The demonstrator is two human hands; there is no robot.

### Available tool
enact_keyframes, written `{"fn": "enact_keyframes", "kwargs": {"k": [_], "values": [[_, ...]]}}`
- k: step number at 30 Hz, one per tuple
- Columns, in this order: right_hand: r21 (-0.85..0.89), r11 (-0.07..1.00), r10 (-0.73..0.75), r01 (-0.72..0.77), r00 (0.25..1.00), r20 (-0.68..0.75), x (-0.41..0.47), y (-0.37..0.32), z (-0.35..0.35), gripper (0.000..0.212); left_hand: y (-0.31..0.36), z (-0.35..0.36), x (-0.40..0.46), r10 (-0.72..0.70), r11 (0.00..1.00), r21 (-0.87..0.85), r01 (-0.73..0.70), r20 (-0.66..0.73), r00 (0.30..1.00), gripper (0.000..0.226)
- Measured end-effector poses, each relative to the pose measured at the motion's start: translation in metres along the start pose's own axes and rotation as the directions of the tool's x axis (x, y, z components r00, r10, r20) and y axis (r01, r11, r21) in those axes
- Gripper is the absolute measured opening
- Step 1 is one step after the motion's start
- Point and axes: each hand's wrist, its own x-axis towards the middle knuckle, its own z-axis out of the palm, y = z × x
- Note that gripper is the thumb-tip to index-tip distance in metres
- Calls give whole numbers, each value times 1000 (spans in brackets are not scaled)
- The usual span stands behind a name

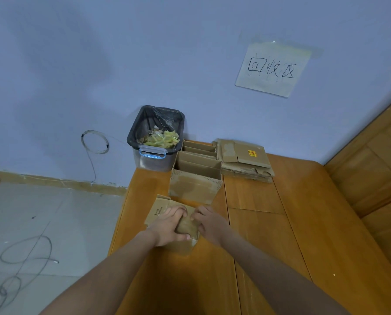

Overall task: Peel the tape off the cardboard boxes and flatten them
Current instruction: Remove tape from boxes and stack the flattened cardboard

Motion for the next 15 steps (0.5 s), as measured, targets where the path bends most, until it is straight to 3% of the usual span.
{"fn": "enact_keyframes", "kwargs": {"k": [7,15], "values": [[73,996,43,-44,999,21,-1,1,-4,18,0,0,1,-6,1000,0,6,-8,1000,66],[85,993,88,-86,996,-23,-7,-4,0,40,-2,0,4,16,1000,13,-16,-18,1000,67]]}}
